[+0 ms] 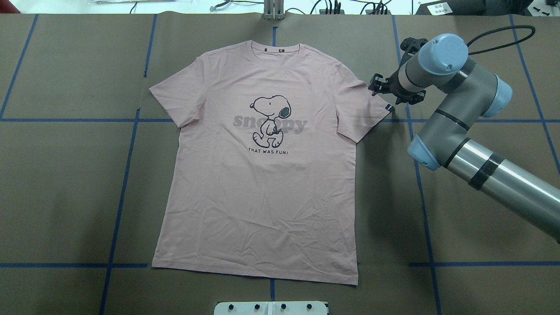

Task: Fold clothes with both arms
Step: 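Move the right gripper to the sleeve nearest it and grasp it, then fold the grasped sleeve inward over the shirt body with the right gripper, then release the sleeve and raise the right gripper while the left gripper approaches the other sleeve, then grasp the sleeve nearest the left gripper and fold it inward over the body, then release the sleeve with the left gripper while the right gripper moves toward the hem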

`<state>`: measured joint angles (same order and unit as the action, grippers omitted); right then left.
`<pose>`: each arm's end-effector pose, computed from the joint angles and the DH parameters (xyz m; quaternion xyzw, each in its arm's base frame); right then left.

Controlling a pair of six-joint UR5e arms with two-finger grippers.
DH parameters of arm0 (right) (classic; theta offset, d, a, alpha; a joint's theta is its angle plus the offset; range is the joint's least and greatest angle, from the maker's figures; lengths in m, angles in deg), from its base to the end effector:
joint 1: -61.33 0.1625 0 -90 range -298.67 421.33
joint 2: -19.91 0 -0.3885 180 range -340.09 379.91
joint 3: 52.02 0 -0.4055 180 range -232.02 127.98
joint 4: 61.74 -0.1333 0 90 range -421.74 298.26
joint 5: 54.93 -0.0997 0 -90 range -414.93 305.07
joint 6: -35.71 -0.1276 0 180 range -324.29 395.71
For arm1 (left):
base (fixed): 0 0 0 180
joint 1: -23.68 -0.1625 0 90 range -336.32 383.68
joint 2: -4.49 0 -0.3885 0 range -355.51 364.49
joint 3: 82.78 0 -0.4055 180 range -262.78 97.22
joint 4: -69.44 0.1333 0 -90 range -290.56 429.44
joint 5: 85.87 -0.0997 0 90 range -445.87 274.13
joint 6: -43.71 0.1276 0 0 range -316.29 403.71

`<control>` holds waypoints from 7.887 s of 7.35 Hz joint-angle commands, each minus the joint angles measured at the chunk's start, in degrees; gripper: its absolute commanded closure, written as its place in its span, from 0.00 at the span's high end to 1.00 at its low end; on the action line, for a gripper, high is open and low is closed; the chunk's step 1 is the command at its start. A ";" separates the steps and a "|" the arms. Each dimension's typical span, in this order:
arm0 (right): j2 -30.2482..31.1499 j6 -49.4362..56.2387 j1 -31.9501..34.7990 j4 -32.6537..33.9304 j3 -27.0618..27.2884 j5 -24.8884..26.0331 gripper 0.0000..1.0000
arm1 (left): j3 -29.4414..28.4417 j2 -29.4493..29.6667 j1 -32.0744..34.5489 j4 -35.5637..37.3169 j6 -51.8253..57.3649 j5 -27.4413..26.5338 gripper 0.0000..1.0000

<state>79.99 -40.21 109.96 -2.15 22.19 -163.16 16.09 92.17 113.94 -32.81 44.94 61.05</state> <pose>-0.4210 -0.6194 0.4167 0.0695 -0.3958 0.2140 0.8903 -0.0287 -0.5038 0.5382 0.1497 0.4682 0.0852 0.8667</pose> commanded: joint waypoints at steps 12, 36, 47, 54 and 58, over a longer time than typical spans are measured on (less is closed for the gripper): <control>1.10 -0.98 -1.52 0.96 4.36 -0.22 0.00 | 1.67 -0.32 0.09 -0.05 -2.46 0.91 1.00; 11.64 -2.56 1.29 8.96 30.73 -7.43 1.00 | -36.29 37.83 -36.47 -25.19 -47.63 -27.29 0.66; 11.82 -2.47 1.29 8.96 30.38 -6.90 1.00 | -39.37 39.58 -37.09 -25.54 -47.81 -27.38 0.00; 11.73 -2.47 1.72 8.96 30.56 -7.16 1.00 | -32.02 48.69 -42.80 -17.45 -62.40 -34.74 0.00; 11.64 -2.65 1.55 8.96 30.38 -7.08 1.00 | -39.38 51.98 -43.68 -23.34 -62.75 -38.54 0.59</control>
<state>91.70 -42.72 111.55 6.85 52.61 -170.25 -22.92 143.87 70.42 -54.79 -17.58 23.28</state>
